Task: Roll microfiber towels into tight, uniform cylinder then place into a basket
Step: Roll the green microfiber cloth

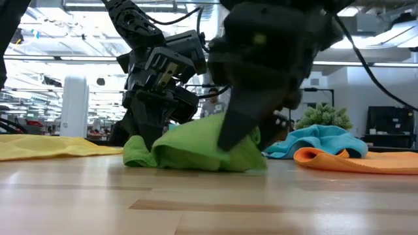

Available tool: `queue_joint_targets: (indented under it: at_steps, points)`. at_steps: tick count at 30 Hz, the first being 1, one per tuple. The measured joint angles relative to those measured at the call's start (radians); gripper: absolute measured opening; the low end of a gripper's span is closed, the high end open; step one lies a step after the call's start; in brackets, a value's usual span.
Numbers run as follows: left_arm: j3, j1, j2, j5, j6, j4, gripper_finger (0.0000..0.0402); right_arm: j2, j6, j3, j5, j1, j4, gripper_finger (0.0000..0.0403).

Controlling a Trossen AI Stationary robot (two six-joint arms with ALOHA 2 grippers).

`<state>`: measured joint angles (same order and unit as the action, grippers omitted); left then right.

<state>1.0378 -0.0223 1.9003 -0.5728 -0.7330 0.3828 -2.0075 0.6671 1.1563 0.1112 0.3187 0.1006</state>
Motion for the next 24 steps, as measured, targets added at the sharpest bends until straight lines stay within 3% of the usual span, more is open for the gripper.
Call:
queue_joint_targets:
  at_steps: [3,10,12,17,24]
  points:
    - [0.000,0.000,0.000,0.007,0.007,0.001,0.0016,-0.003,0.013,0.001,-0.002,0.000,0.016,0.0217]
    - [0.000,0.002,-0.001,0.026,0.035,0.002,0.0024,-0.007,0.002,-0.002,-0.009,0.000,0.023,0.0054]
    - [0.000,0.005,-0.001,0.034,0.054,0.002,0.0036,-0.006,-0.012,-0.002,-0.005,0.000,0.024,0.0029]
    - [-0.001,0.018,-0.001,0.058,0.077,0.003,0.0077,-0.007,-0.017,-0.002,-0.005,0.000,0.025,0.0048]
    - [-0.001,0.019,-0.001,0.056,0.077,0.001,0.0101,-0.008,-0.021,-0.002,0.009,0.011,0.022,0.0181]
